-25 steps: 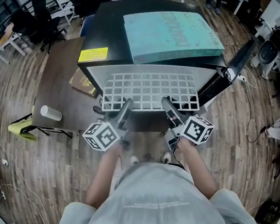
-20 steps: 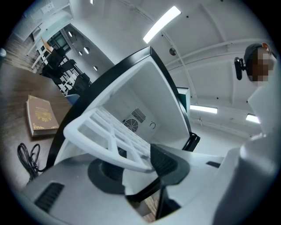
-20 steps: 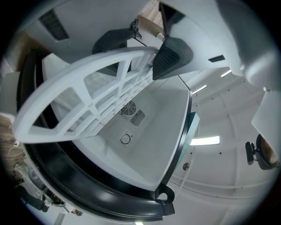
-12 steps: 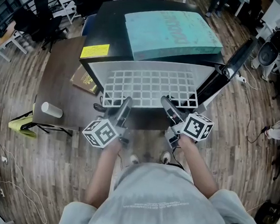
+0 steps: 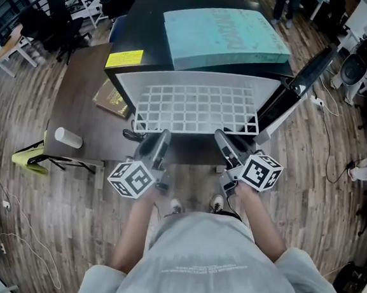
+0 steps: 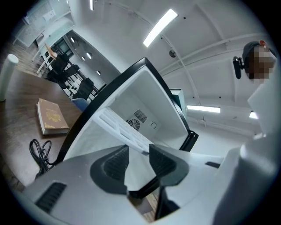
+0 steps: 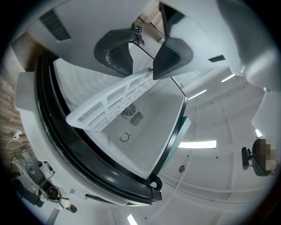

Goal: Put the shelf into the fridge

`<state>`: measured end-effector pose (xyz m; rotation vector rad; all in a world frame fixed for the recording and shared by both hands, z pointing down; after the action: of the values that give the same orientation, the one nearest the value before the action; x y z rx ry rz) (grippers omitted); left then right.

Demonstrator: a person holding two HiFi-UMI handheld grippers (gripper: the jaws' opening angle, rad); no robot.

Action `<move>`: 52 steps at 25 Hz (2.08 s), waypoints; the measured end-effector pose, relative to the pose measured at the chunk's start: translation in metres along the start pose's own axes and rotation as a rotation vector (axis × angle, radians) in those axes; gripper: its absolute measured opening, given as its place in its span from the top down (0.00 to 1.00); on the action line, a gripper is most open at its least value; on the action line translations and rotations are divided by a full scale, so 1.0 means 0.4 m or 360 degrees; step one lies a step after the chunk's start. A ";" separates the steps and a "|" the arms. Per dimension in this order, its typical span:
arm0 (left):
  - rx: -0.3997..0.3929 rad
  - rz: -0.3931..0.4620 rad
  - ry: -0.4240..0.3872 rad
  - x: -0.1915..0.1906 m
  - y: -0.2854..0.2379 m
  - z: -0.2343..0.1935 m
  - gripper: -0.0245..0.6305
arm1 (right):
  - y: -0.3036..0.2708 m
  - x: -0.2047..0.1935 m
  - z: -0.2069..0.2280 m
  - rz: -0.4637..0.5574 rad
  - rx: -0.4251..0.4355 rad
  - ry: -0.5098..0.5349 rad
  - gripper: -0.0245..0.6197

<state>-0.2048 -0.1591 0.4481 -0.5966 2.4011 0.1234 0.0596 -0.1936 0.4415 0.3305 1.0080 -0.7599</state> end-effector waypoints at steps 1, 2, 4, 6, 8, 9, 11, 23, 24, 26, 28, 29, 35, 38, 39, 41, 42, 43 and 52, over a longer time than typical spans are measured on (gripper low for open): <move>0.0007 0.0002 0.0001 0.000 0.001 0.001 0.74 | 0.001 0.001 -0.001 -0.0006 -0.0004 0.0001 0.72; 0.0012 0.0004 0.0003 0.000 0.002 0.002 0.74 | 0.002 0.002 -0.002 -0.0011 -0.0007 -0.0003 0.73; 0.0019 0.0004 0.0001 0.000 0.002 0.004 0.74 | 0.002 0.003 -0.002 -0.0019 -0.0011 -0.0011 0.73; 0.0021 0.0003 -0.0008 0.000 0.000 0.003 0.74 | 0.000 0.004 0.000 -0.0030 -0.0009 -0.0009 0.73; 0.0021 0.0000 -0.0015 0.000 -0.002 0.001 0.74 | -0.002 0.006 0.003 -0.0042 -0.0005 -0.0001 0.73; 0.0020 -0.0001 -0.0020 0.001 -0.003 0.001 0.74 | -0.003 0.006 0.003 -0.0045 -0.0004 0.0004 0.73; 0.0014 0.0001 -0.0031 0.004 -0.004 0.003 0.74 | -0.003 0.009 0.001 -0.0040 -0.0004 0.0022 0.73; 0.0018 0.0022 -0.0104 0.030 -0.029 0.008 0.74 | -0.028 0.033 0.000 -0.0007 -0.0044 0.0103 0.72; 0.0019 0.0020 -0.0107 0.033 -0.033 0.006 0.74 | -0.032 0.035 0.002 -0.0008 -0.0047 0.0104 0.72; 0.0019 0.0016 -0.0111 0.036 -0.041 0.003 0.74 | -0.037 0.038 0.006 -0.0009 -0.0051 0.0107 0.72; 0.0017 0.0012 -0.0113 0.040 -0.049 0.002 0.74 | -0.044 0.042 0.011 -0.0008 -0.0052 0.0109 0.72; 0.0018 0.0010 -0.0114 0.043 -0.053 0.001 0.74 | -0.047 0.044 0.013 -0.0008 -0.0054 0.0110 0.72; 0.0028 -0.0005 -0.0122 0.054 -0.082 -0.010 0.74 | -0.071 0.054 0.031 -0.0012 -0.0069 0.0112 0.72; 0.0034 -0.0013 -0.0123 0.063 -0.100 -0.014 0.74 | -0.085 0.061 0.043 -0.0013 -0.0080 0.0114 0.72; 0.0036 -0.0015 -0.0123 0.066 -0.106 -0.015 0.74 | -0.090 0.064 0.047 -0.0013 -0.0083 0.0115 0.72; 0.0040 -0.0016 -0.0123 0.071 -0.119 -0.018 0.74 | -0.100 0.069 0.054 -0.0011 -0.0085 0.0114 0.72; 0.0040 -0.0015 -0.0123 0.073 -0.126 -0.021 0.74 | -0.106 0.071 0.059 -0.0010 -0.0086 0.0112 0.72; 0.0040 -0.0014 -0.0124 0.076 -0.134 -0.025 0.74 | -0.113 0.073 0.063 -0.0010 -0.0088 0.0112 0.72; 0.0053 0.0001 -0.0137 0.101 -0.190 -0.045 0.73 | -0.164 0.093 0.099 0.0013 -0.0092 0.0122 0.71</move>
<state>-0.2088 -0.2470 0.4419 -0.5640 2.3159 0.1072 0.0500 -0.2781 0.4357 0.3157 1.0982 -0.7135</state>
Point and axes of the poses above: the fingertips, and each gripper's own axes: y backward along the fingers, z to its right, x out of its top, the point moved 8 cm from there along y, backward along the fingers, and after that the axes turned 12 degrees about y, right-handed, at the moved point
